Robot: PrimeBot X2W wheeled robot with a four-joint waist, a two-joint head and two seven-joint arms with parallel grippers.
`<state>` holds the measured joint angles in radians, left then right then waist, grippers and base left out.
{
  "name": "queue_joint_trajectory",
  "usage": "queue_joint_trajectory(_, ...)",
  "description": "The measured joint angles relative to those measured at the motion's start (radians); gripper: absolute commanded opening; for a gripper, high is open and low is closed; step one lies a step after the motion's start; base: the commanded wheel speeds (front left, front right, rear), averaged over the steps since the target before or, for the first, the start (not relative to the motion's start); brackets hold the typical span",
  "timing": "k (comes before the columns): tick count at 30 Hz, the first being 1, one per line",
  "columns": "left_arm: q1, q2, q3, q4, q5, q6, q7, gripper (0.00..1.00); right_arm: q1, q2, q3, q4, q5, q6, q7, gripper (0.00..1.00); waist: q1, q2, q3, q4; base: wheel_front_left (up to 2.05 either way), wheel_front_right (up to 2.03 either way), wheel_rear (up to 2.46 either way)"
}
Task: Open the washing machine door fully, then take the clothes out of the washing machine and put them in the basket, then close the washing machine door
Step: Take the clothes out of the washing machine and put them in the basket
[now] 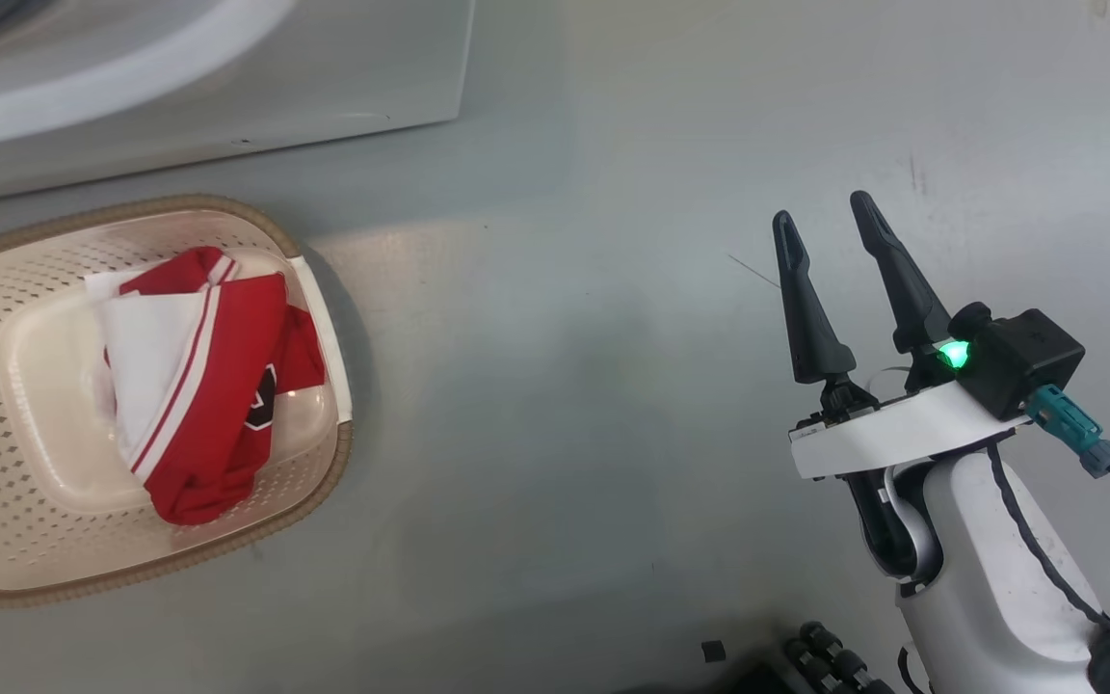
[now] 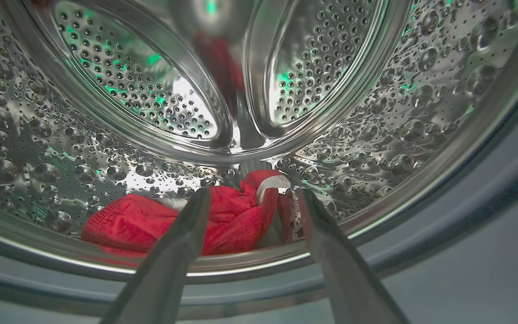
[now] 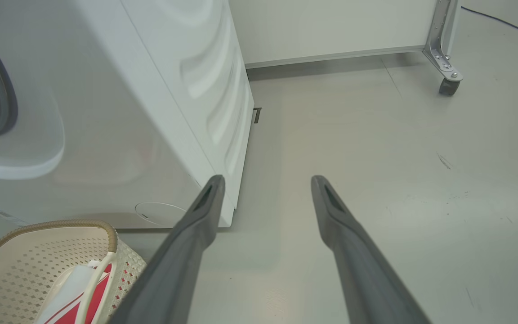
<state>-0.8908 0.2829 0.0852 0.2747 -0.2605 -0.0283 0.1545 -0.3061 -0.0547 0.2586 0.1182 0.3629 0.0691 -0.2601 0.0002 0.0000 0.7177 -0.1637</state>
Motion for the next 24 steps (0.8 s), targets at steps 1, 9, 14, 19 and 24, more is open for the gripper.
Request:
queue_joint_trajectory(1,-0.018,0.016,0.001,0.005,0.006,0.0,0.015,1.0,-0.003,0.0,0.004,-0.003,0.003,0.0,0.0,1.0,0.0,0.0,0.013,-0.006,0.0,0.0,0.0)
queue_joint_trajectory(9,-0.197,0.152,0.037,0.003,0.035,0.004,0.145,1.0,-0.042,0.001,0.044,-0.022,0.035,-0.011,0.0,1.0,0.0,0.0,0.125,-0.054,0.0,0.0,0.0)
queue_joint_trajectory(14,-0.274,0.186,0.041,0.007,0.047,0.005,0.173,1.0,-0.065,0.001,0.065,-0.023,0.058,-0.016,0.0,1.0,0.0,0.0,0.18,-0.076,0.0,0.0,0.0)
queue_joint_trajectory(19,-0.309,0.247,0.029,0.057,0.1,0.006,0.22,1.0,-0.081,0.003,0.071,-0.021,0.061,-0.02,0.0,1.0,0.0,0.0,0.211,-0.099,0.0,0.0,0.0)
queue_joint_trajectory(24,-0.362,0.29,0.005,0.074,0.161,0.019,0.264,1.0,-0.081,0.003,0.085,-0.015,0.063,-0.02,0.0,1.0,0.0,0.0,0.225,-0.114,0.0,0.0,0.0)
